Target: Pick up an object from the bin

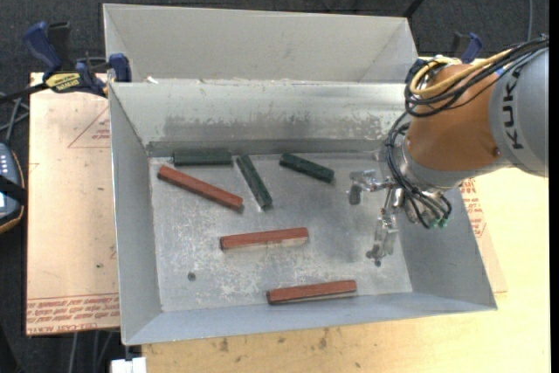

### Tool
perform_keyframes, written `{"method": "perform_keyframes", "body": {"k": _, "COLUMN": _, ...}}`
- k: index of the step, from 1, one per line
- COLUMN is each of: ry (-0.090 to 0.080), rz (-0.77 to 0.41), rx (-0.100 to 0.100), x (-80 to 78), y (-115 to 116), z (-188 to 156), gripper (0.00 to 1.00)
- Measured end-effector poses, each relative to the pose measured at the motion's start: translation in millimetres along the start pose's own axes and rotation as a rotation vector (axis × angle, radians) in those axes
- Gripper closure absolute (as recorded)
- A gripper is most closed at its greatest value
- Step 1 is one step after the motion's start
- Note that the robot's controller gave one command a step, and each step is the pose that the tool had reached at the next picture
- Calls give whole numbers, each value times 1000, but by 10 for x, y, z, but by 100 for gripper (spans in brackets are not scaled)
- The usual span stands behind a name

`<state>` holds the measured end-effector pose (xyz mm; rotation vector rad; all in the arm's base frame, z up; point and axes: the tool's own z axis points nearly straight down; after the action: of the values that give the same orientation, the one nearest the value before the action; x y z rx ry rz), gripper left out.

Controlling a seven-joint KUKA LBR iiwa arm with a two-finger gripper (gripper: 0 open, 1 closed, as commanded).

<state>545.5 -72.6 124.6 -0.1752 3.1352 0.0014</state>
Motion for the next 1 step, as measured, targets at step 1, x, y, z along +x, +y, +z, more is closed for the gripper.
{"method": "perform_keyframes", "body": {"k": 1, "ry": -2, "rz": -182, "rx": 0, "x": -114, "y": 55, "z": 53, "gripper": 0}}
